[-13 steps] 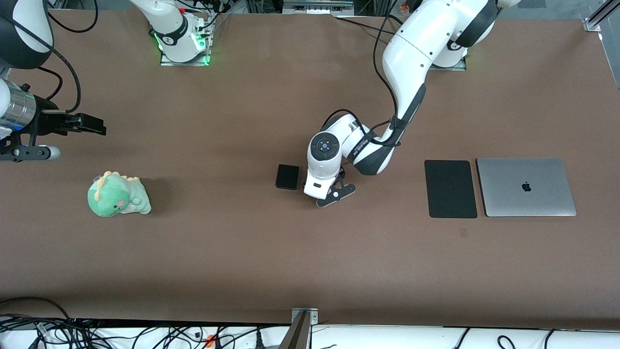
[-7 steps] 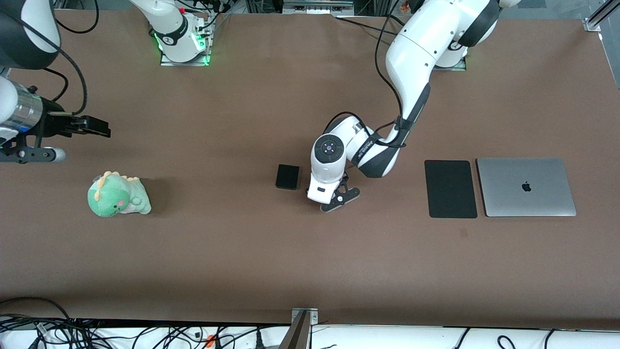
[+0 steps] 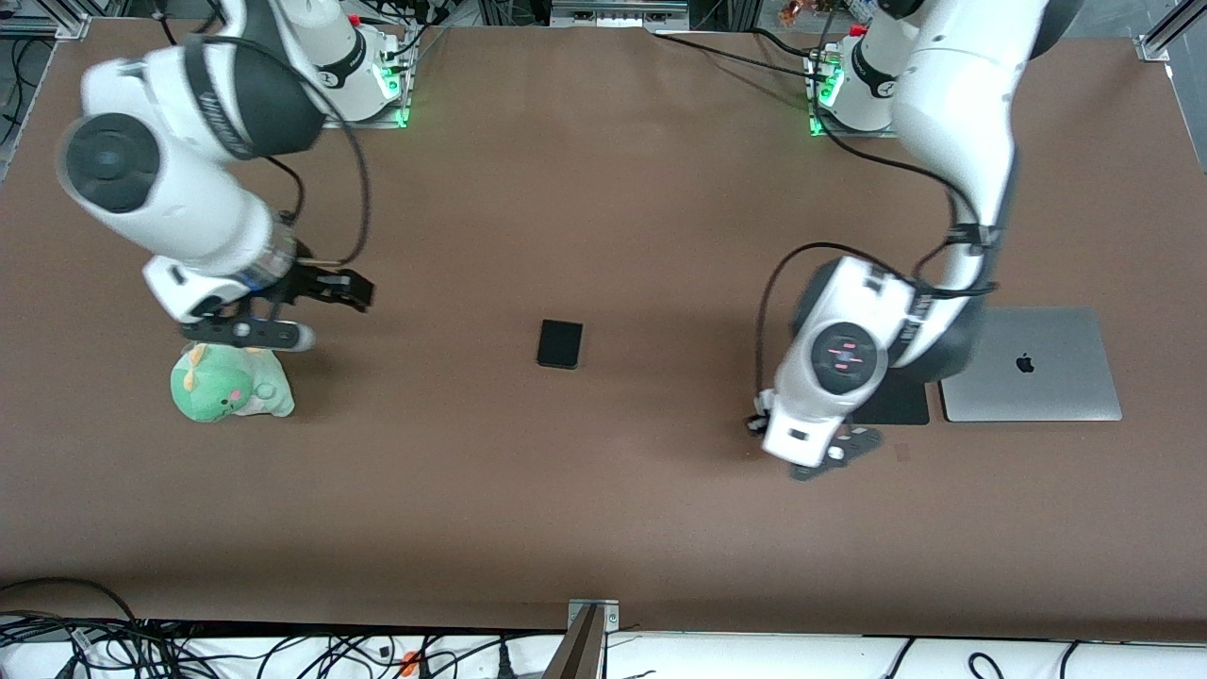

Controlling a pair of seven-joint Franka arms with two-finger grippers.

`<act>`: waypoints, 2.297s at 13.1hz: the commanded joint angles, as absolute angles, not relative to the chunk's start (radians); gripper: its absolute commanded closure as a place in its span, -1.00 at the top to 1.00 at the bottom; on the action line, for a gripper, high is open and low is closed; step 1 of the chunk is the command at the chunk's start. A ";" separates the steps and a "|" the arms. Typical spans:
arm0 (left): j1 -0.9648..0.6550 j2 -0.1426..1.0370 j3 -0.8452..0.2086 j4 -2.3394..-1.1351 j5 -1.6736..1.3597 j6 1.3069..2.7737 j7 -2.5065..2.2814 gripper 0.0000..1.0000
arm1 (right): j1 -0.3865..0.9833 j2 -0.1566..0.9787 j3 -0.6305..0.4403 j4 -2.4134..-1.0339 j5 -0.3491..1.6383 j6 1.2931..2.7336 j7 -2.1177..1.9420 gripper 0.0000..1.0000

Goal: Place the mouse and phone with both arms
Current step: 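Carry the mouse with the left gripper while the right gripper reaches the phone, then lower the mouse onto the pad while the right gripper grasps the phone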

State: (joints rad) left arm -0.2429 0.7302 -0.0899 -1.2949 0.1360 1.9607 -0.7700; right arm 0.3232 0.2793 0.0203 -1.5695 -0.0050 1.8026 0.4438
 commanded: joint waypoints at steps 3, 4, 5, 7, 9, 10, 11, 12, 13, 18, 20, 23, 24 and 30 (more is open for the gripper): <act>-0.074 0.462 -0.107 -1.708 0.160 2.112 -0.429 0.06 | 0.434 0.409 0.014 -1.555 0.029 1.998 0.688 1.00; -0.054 0.430 -0.110 -1.792 0.161 2.185 -0.393 0.07 | 0.463 0.441 0.014 -1.555 0.028 2.041 0.743 1.00; -0.051 0.411 -0.110 -1.865 0.161 2.250 -0.378 0.07 | 0.485 0.471 0.014 -1.555 0.028 2.083 0.786 1.00; -0.025 0.400 -0.110 -1.963 0.161 2.354 -0.332 0.07 | 0.526 0.527 0.014 -1.555 0.026 2.176 0.801 1.00; 0.007 0.402 -0.110 -2.023 0.161 2.416 -0.273 0.09 | 0.587 0.577 0.012 -1.555 0.020 2.247 0.807 1.00; 0.026 0.406 -0.110 -2.048 0.161 2.451 -0.246 0.10 | 0.601 0.597 0.012 -1.555 0.014 2.262 0.827 1.00; 0.032 0.414 -0.110 -2.065 0.161 2.479 -0.236 0.11 | 0.620 0.616 0.011 -1.557 0.000 2.279 0.833 1.00; 0.034 0.431 -0.109 -2.068 0.161 2.494 -0.235 0.12 | 0.629 0.635 0.009 -1.560 -0.020 2.293 0.833 1.00; 0.034 0.449 -0.107 -2.071 0.161 2.517 -0.235 0.12 | 0.641 0.656 0.009 -1.563 -0.040 2.313 0.833 1.00; 0.046 0.497 -0.107 -2.095 0.179 2.536 -0.250 0.21 | 0.672 0.727 0.006 -1.633 -0.089 2.492 0.833 1.00; 0.048 0.503 -0.106 -2.121 0.179 2.582 -0.252 0.27 | 0.672 0.733 0.006 -1.670 -0.104 2.545 0.833 1.00; 0.046 0.488 -0.104 -2.112 0.181 2.571 -0.247 1.00 | 0.673 0.735 0.006 -1.681 -0.117 2.543 0.831 1.00; 0.046 0.464 -0.104 -2.112 0.181 2.565 -0.242 1.00 | 0.675 0.735 0.006 -1.695 -0.117 2.546 0.833 1.00; 0.074 0.319 -0.107 -1.910 0.180 2.222 -0.118 1.00 | 0.727 0.753 -0.029 -1.700 -0.120 2.554 0.841 0.86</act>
